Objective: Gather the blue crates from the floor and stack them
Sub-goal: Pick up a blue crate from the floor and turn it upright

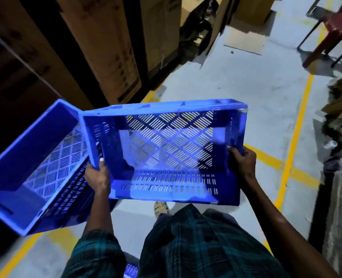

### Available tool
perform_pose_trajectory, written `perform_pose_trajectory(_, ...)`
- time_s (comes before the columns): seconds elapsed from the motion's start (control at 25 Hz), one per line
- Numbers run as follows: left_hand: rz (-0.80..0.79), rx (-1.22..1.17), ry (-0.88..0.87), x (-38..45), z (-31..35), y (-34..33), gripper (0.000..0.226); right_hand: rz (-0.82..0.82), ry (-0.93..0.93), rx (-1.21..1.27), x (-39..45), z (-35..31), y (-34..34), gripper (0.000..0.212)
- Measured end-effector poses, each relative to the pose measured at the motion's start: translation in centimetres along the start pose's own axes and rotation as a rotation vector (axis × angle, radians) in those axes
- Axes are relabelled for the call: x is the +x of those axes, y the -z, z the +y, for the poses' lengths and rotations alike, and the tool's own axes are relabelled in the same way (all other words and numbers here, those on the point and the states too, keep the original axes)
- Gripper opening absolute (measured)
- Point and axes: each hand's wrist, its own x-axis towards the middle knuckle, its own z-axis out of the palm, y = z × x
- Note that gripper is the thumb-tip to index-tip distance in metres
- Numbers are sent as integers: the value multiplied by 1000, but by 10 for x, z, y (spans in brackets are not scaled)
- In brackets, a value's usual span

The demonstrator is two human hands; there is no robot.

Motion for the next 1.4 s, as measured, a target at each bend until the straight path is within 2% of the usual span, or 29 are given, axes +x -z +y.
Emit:
perform_pose_trajectory(0.08, 83, 109, -20, -2, 4, 26, 47, -21, -8, -27, 14, 2, -18, 37)
perform_pose_trajectory(0.2, 251, 220, -39, -12, 15, 60, 41, -75, -1, -9, 33, -2, -42, 31)
perform_pose_trajectory(0.32, 464, 287, 1, -35, 14, 85, 41, -215, 11, -33, 52, -10, -76, 29)
perform_pose_trajectory(0.52, 660, 219, 232, -87, -6, 107, 39, -447, 104, -109, 92, -19, -127, 30)
perform_pose_trajectory(0.76, 869, 143, 355, -130, -27, 130, 35, -646, 278, -193, 104, -47, -207, 36)
perform_pose_trajectory(1.0, 953, 84, 464, -75, -23, 174, 35, -703, 393, -279, 69, -86, -298, 35)
perform_pose_trajectory(1.08, 963, 64, 471, -44, -26, 190, 35, -696, 414, -302, 60, -99, -335, 42)
perform_pose_trajectory(1.2, 952, 54, 499, -6, -29, 213, 36, -693, 445, -328, 53, -116, -386, 51)
perform_pose_trajectory(1.4, 851, 113, 497, 68, -20, 258, 39, -706, 446, -472, 28, -159, -465, 39)
